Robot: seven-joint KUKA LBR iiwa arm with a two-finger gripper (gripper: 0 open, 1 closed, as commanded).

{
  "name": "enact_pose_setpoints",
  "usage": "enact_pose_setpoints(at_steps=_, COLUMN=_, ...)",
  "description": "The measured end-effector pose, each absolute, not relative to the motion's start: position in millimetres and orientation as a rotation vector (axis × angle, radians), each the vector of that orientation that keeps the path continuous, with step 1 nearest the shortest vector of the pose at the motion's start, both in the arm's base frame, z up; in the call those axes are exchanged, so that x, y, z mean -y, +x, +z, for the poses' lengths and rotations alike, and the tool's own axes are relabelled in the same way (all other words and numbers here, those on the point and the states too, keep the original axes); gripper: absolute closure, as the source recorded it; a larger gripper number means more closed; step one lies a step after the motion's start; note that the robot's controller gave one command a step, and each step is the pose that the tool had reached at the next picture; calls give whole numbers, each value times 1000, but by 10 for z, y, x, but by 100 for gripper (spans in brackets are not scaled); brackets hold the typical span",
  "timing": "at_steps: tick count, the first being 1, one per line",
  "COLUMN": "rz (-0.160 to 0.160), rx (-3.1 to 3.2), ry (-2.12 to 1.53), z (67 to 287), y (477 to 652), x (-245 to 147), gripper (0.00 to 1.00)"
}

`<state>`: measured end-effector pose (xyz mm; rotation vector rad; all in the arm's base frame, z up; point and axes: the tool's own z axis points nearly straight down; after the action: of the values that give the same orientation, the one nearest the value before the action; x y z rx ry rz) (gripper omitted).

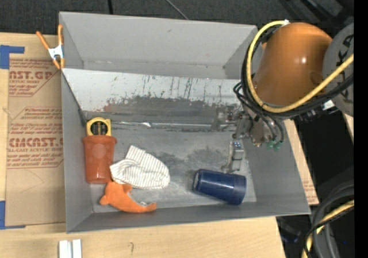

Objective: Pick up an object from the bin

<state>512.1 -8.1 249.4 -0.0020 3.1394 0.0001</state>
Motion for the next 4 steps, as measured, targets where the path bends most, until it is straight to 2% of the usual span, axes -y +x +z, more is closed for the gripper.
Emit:
enact_pose_setpoints(at_steps=1, rz=0, rx=-3139, ry=-2, z=2494, y=5121, x=81, gripper=0)
enact_pose_setpoints(at_steps=2, rz=0, rx=-3131, ry=-81, z=2059, y=5071, x=334, gripper=0)
enact_pose_setpoints(at_steps=3, rz=0, rx=-3111, ry=-420, z=1488, y=4882, x=237, gripper=0)
enact_pose_setpoints(at_steps=4, rz=1, rx=-3126, ry=-300, z=1137, y=4922, x=193, gripper=0)
